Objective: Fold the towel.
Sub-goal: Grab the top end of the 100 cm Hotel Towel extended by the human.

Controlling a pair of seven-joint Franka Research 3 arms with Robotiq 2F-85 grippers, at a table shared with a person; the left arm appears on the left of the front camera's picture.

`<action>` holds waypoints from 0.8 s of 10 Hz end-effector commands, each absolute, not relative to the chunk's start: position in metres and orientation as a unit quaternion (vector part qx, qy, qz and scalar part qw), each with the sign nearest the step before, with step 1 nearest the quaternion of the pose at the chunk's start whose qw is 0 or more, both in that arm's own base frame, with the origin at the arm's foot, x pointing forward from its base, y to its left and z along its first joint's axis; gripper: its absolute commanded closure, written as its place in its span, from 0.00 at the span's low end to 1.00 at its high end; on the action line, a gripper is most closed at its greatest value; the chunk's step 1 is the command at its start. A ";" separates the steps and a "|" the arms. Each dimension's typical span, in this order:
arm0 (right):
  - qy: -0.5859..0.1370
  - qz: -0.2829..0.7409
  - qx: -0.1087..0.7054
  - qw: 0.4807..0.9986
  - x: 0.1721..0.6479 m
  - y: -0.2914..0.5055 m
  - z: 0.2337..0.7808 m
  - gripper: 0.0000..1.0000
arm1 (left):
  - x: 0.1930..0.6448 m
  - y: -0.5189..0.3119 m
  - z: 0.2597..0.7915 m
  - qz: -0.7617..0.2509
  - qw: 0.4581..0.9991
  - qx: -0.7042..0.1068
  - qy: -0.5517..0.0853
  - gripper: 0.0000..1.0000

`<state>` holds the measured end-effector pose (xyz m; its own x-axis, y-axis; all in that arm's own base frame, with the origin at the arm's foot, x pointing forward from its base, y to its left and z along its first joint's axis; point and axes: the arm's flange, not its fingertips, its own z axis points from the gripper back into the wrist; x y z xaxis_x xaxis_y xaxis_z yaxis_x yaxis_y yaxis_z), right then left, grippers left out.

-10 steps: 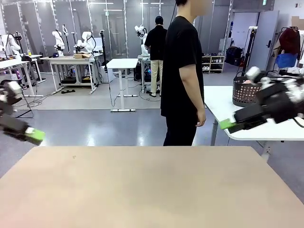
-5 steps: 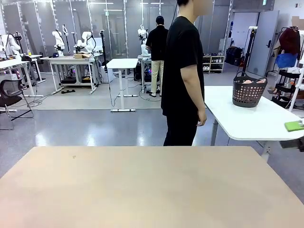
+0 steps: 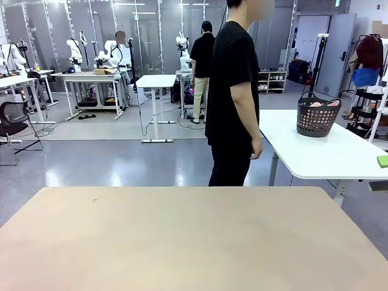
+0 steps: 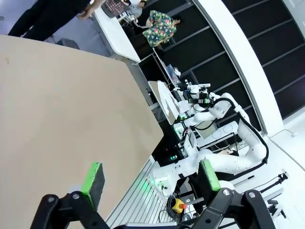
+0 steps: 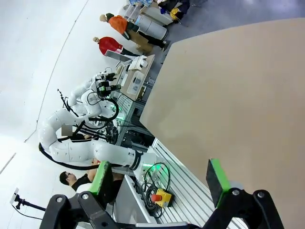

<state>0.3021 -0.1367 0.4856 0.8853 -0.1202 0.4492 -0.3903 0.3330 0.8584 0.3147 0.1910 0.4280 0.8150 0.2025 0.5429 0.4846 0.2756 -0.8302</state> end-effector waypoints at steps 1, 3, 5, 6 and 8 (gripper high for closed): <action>-0.225 0.083 0.574 0.783 0.301 -0.141 0.485 0.00 | 0.311 0.193 0.427 -0.099 0.746 -0.593 -0.286 0.00; -0.225 0.083 0.574 0.783 0.301 -0.141 0.485 0.00 | 0.311 0.193 0.427 -0.099 0.746 -0.593 -0.286 0.00; -0.225 0.083 0.574 0.783 0.301 -0.141 0.485 0.00 | 0.311 0.193 0.427 -0.099 0.746 -0.593 -0.286 0.00; -0.225 0.083 0.574 0.783 0.301 -0.141 0.485 0.00 | 0.311 0.193 0.427 -0.099 0.746 -0.593 -0.286 0.00; -0.225 0.083 0.574 0.783 0.301 -0.141 0.485 0.00 | 0.311 0.193 0.427 -0.099 0.746 -0.593 -0.286 0.00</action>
<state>0.2988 -0.1407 0.4830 0.8945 -0.1266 0.4289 -0.3667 0.3410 0.8656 0.3129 0.1921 0.4280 0.8184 0.2038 0.5373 0.4747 0.2873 -0.8319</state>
